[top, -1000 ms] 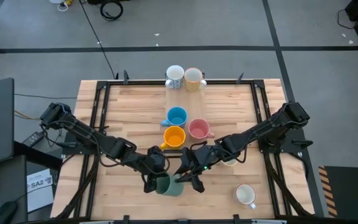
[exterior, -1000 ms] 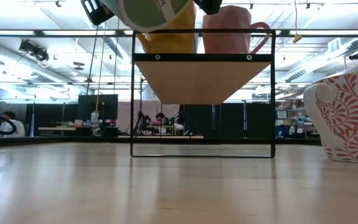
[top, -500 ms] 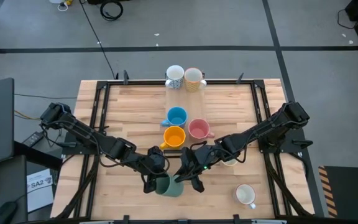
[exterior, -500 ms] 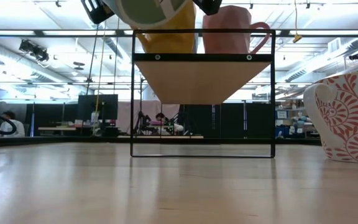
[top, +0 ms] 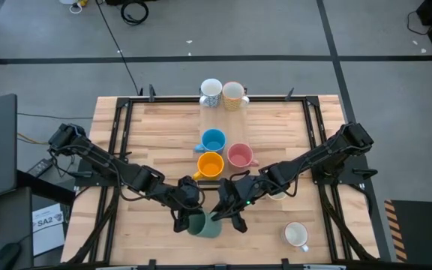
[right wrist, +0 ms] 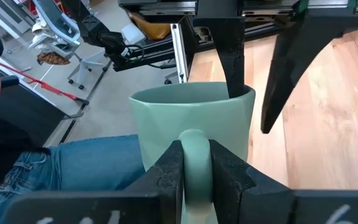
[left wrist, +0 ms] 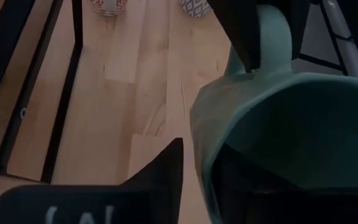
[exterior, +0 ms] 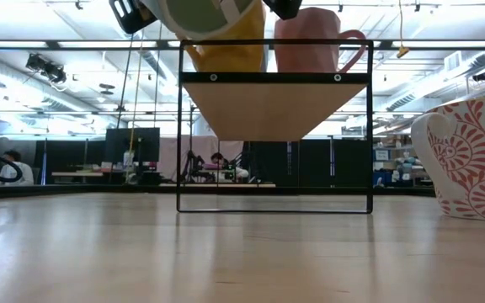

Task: Place coffee mugs
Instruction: Put the green mug on the shelf

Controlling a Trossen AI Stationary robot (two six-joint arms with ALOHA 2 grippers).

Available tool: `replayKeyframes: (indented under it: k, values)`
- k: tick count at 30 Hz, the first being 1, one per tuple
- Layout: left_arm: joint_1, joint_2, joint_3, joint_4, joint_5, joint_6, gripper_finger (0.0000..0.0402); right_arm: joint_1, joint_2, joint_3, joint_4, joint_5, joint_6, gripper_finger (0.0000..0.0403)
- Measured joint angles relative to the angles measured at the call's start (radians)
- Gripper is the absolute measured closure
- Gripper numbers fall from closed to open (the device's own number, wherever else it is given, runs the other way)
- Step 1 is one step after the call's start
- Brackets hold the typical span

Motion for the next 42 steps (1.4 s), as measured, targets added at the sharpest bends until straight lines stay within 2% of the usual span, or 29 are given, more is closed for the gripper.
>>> replayKeyframes:
  k: [12,24,32,37,42]
  values:
    - [0.000,0.000,0.000,0.020,0.003,0.006,0.0264,0.007,-0.065,-0.001,-0.101,-0.016,-0.007,0.0342]
    - [0.000,0.000,-0.001,0.099,0.008,0.007,0.0260,0.008,-0.194,-0.001,-0.303,-0.027,-0.001,0.0342]
    - [-0.001,0.000,-0.002,0.095,0.103,0.007,0.0260,-0.007,-0.343,-0.001,-0.351,-0.012,-0.038,0.0342]
    - [0.000,0.000,-0.002,0.095,0.103,0.007,0.0260,-0.028,-0.476,0.000,-0.385,0.087,-0.106,0.0342]
    - [0.000,0.000,-0.002,0.095,0.102,0.008,0.0260,-0.048,-0.607,0.000,-0.425,0.252,-0.219,0.0340]
